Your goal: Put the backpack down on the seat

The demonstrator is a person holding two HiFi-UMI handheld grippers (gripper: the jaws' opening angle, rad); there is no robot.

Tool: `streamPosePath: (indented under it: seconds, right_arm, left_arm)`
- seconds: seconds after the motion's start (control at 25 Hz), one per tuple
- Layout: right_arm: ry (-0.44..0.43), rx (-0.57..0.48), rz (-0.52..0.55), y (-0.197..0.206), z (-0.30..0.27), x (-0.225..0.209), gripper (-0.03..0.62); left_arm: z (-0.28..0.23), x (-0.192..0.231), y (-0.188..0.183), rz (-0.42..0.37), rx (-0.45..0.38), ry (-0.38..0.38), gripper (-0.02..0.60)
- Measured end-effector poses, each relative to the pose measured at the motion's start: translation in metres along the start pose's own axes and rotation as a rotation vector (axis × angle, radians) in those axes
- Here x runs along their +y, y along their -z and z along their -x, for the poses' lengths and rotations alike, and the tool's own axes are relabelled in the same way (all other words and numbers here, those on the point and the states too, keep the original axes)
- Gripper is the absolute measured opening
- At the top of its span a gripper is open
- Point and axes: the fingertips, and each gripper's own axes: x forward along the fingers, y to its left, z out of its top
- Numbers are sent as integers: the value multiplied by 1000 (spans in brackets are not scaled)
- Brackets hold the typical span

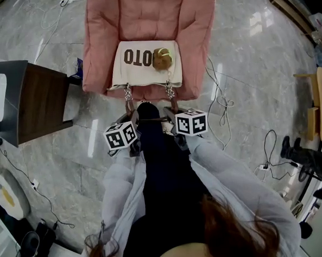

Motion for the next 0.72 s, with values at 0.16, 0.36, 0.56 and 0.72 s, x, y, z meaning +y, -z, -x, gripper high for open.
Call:
streamPosePath:
  seconds: [0.16, 0.36, 0.56, 0.72]
  right_arm:
    - [33, 40, -8, 6, -4, -7, 9]
    - [63, 105, -56, 18, -9, -15, 10]
    - [17, 117, -110, 20, -17, -8, 299]
    - [6, 101, -38, 22, -15, 0, 492]
  left_arm:
    - [-8, 1, 7, 13, 34, -18, 26]
    - [-15, 2, 20, -25, 97, -50, 28]
    - [-19, -4, 26, -15, 107, -25, 341]
    - [-18, -9, 32, -4, 108, -19, 370]
